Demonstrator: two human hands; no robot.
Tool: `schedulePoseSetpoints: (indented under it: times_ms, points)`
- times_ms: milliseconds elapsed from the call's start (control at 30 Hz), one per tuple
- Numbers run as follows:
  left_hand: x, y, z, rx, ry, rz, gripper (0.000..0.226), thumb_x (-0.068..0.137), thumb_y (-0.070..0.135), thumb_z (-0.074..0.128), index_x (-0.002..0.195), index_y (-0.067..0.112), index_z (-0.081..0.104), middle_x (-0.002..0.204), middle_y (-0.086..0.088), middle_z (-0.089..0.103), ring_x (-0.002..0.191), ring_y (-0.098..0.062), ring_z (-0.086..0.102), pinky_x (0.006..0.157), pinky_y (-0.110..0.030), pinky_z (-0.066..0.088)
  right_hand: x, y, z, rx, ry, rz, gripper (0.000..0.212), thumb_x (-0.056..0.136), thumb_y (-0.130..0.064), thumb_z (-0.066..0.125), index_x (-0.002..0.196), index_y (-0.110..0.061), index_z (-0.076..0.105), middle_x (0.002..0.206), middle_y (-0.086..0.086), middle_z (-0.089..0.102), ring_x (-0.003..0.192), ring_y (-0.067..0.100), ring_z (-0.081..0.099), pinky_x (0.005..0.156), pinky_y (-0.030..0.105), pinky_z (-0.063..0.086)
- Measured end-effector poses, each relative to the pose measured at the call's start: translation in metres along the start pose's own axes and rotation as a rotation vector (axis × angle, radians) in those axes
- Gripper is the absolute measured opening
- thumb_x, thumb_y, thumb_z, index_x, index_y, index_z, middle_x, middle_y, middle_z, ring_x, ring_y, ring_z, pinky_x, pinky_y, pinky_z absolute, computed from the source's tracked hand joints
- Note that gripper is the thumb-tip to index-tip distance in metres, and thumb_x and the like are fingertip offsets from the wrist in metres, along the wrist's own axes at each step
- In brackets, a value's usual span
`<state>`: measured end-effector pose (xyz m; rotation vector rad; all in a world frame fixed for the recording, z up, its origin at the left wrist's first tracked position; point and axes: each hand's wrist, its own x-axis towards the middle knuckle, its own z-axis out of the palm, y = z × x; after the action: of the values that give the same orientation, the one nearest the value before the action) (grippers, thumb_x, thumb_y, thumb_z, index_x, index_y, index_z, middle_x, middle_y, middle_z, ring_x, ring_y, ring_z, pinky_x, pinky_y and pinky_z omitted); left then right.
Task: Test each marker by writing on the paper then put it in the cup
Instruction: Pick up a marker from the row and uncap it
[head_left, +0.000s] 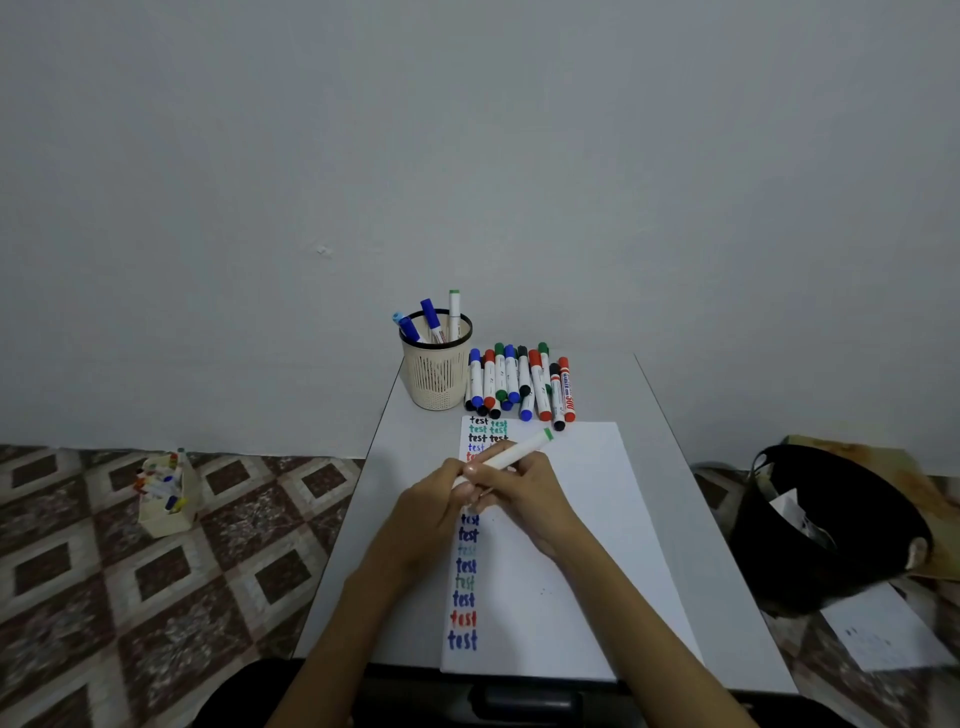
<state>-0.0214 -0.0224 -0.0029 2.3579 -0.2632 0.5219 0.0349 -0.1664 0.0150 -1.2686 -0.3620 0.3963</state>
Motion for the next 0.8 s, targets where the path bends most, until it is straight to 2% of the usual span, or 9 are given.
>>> schedulePoseSetpoints:
  times_ms: [100, 233, 300, 400, 500, 600, 667, 767, 800]
  points:
    - [0.001, -0.001, -0.002, 0.007, 0.007, 0.051, 0.073, 0.088, 0.066, 0.015, 0.105, 0.007, 0.053, 0.097, -0.007, 0.067, 0.073, -0.011, 0.065, 0.065, -0.016, 0.054, 0.000, 0.000, -0.002, 0.009, -0.014, 0.011, 0.007, 0.083, -0.005, 0.070, 0.089, -0.001, 0.067, 0.077, 0.019, 0.068, 0.064, 0.027, 0.064, 0.062, 0.031, 0.057]
    - [0.001, -0.003, -0.002, 0.024, 0.048, 0.152, 0.062, 0.094, 0.056, 0.025, 0.103, 0.005, 0.059, 0.084, -0.006, 0.070, 0.065, -0.008, 0.065, 0.063, 0.002, 0.044, -0.002, -0.003, -0.003, 0.039, -0.024, 0.016, 0.008, 0.085, -0.006, 0.068, 0.092, -0.001, 0.065, 0.081, 0.018, 0.068, 0.067, 0.026, 0.065, 0.062, 0.030, 0.057]
    - [0.001, -0.007, -0.002, 0.055, 0.072, 0.203, 0.055, 0.095, 0.051, 0.031, 0.103, 0.006, 0.060, 0.078, -0.004, 0.071, 0.062, -0.010, 0.067, 0.064, 0.005, 0.040, -0.002, -0.004, -0.006, 0.073, -0.030, 0.028, 0.013, 0.085, -0.007, 0.068, 0.094, 0.001, 0.063, 0.087, 0.020, 0.068, 0.072, 0.028, 0.065, 0.064, 0.031, 0.057]
    - [0.000, -0.007, -0.001, 0.050, 0.100, 0.190, 0.054, 0.094, 0.053, 0.030, 0.104, 0.009, 0.059, 0.076, -0.002, 0.070, 0.062, -0.011, 0.067, 0.063, -0.004, 0.048, -0.001, -0.004, -0.006, 0.096, -0.021, 0.023, 0.022, 0.080, -0.009, 0.071, 0.095, 0.004, 0.061, 0.088, 0.023, 0.066, 0.070, 0.029, 0.065, 0.060, 0.031, 0.057]
    - [0.001, -0.006, 0.000, 0.020, 0.138, 0.056, 0.048, 0.093, 0.052, 0.032, 0.113, 0.015, 0.054, 0.083, 0.000, 0.066, 0.070, -0.011, 0.064, 0.061, -0.025, 0.054, 0.001, -0.009, -0.007, 0.199, 0.112, -0.059, 0.008, 0.084, -0.001, 0.066, 0.087, 0.002, 0.060, 0.076, 0.019, 0.067, 0.063, 0.025, 0.064, 0.057, 0.030, 0.057]
    - [0.005, -0.014, 0.004, 0.112, 0.194, 0.042, 0.034, 0.086, 0.031, 0.048, 0.115, 0.014, 0.054, 0.089, 0.000, 0.059, 0.079, -0.014, 0.056, 0.067, -0.033, 0.051, 0.006, -0.017, -0.016, 0.310, 0.290, -0.109, 0.016, 0.085, 0.005, 0.062, 0.075, -0.006, 0.055, 0.068, 0.011, 0.068, 0.057, 0.022, 0.065, 0.055, 0.027, 0.057]
    - [0.005, -0.020, 0.008, 0.195, 0.150, 0.068, 0.028, 0.079, 0.016, 0.055, 0.107, 0.014, 0.058, 0.095, -0.002, 0.060, 0.084, -0.017, 0.055, 0.069, -0.038, 0.051, 0.010, -0.017, -0.020, 0.308, 0.305, -0.104, 0.014, 0.088, 0.003, 0.060, 0.078, -0.006, 0.055, 0.077, 0.013, 0.071, 0.064, 0.025, 0.069, 0.058, 0.030, 0.059]
    - [0.005, -0.023, 0.009, 0.224, 0.132, 0.076, 0.020, 0.079, 0.017, 0.053, 0.094, 0.014, 0.065, 0.094, -0.003, 0.063, 0.082, -0.020, 0.057, 0.067, -0.038, 0.051, 0.015, -0.011, -0.019, 0.233, 0.262, -0.057, 0.005, 0.087, 0.002, 0.062, 0.088, -0.002, 0.059, 0.097, 0.023, 0.070, 0.087, 0.037, 0.070, 0.067, 0.040, 0.061]
    - [0.005, -0.023, 0.008, 0.220, 0.135, 0.076, 0.020, 0.079, 0.018, 0.052, 0.093, 0.014, 0.066, 0.093, -0.003, 0.063, 0.082, -0.020, 0.057, 0.067, -0.038, 0.051, 0.016, -0.009, -0.019, 0.191, 0.251, -0.044, 0.008, 0.084, 0.004, 0.065, 0.088, 0.000, 0.060, 0.098, 0.024, 0.069, 0.089, 0.039, 0.069, 0.069, 0.043, 0.061]
